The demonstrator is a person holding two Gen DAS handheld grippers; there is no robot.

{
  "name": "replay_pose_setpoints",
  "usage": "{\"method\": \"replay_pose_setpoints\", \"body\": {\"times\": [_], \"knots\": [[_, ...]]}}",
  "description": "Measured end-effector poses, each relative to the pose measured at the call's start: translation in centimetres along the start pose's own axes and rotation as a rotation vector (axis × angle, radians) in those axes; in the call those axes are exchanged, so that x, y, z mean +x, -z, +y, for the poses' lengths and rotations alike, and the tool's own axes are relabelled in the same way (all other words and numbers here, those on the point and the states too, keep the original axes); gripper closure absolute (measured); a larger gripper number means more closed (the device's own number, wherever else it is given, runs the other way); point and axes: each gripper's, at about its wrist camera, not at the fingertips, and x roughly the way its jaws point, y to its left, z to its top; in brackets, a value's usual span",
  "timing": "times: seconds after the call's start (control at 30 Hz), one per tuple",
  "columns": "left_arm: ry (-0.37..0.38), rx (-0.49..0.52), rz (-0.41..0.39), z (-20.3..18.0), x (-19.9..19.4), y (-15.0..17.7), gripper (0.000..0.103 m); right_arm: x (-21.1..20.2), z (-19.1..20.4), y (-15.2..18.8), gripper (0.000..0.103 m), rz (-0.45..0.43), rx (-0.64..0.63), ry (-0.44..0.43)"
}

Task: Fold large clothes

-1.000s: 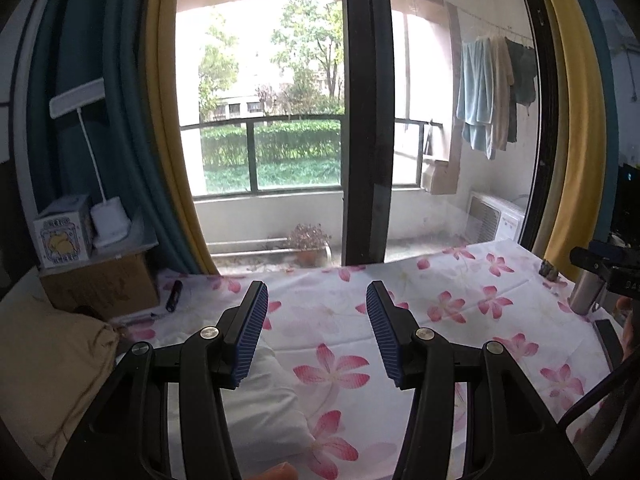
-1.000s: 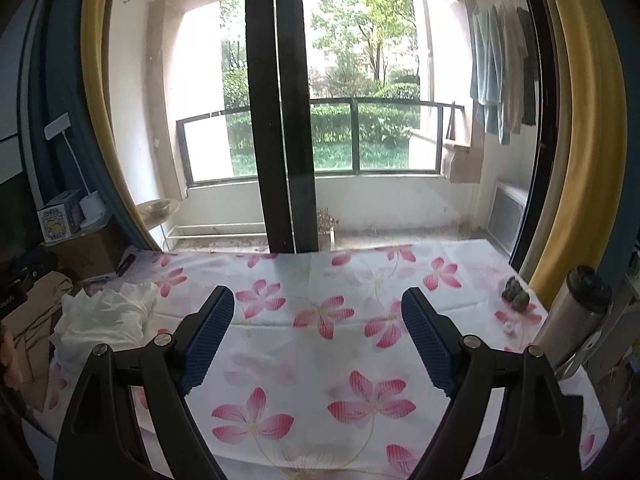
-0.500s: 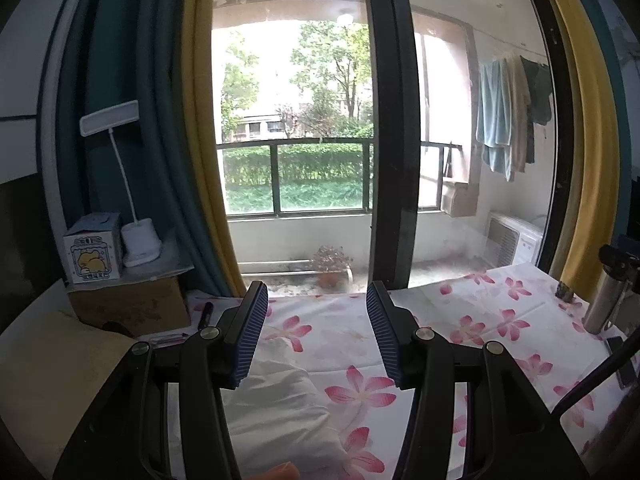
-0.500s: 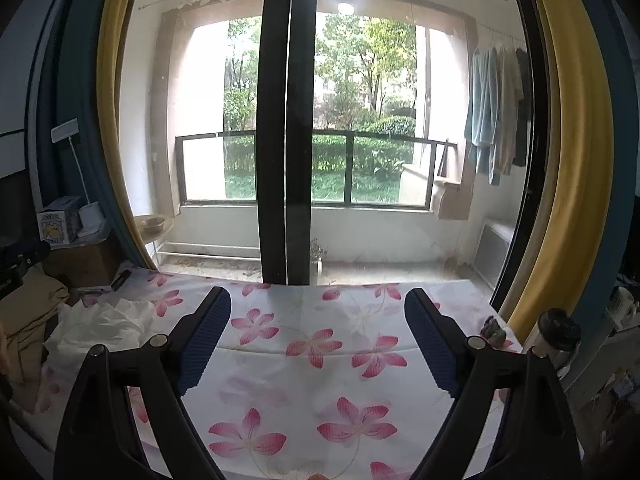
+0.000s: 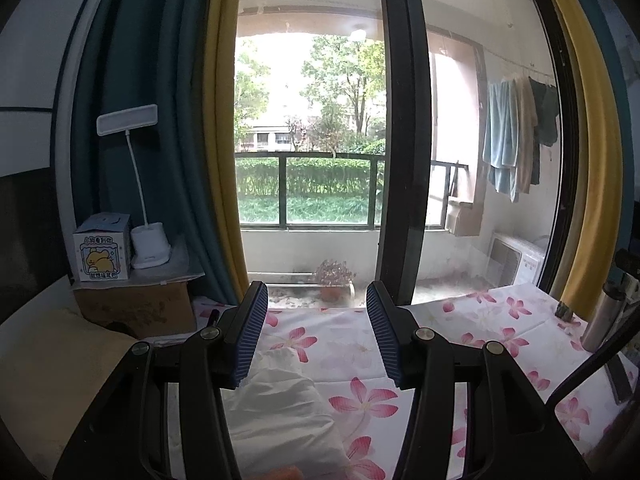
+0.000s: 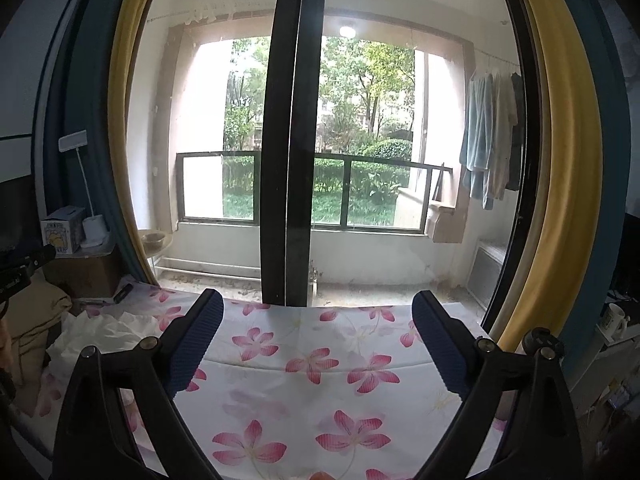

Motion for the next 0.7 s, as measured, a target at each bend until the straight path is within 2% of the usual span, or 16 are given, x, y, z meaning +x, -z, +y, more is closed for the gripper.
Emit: {"method": "replay_pose_setpoints", "body": {"times": [0.27, 0.37, 0.7], "knots": [[-0.008, 0.004, -0.042, 0.3, -1.2, 0.3, 0.048, -0.8, 0.8, 0.1, 0.008, -0.021, 0.007, -0.008], [-0.006, 0.012, -0.041, 0.4, -1.3, 0.7, 0.042, -1.0, 1.2, 0.4, 0.008, -0.023, 0.005, -0.008], [0.014, -0.016, -0.019, 1.5, -1.3, 1.8, 0.042, -0.7, 1.5, 1.0, 0.007, 0.006, 0.010, -0.007]]}}
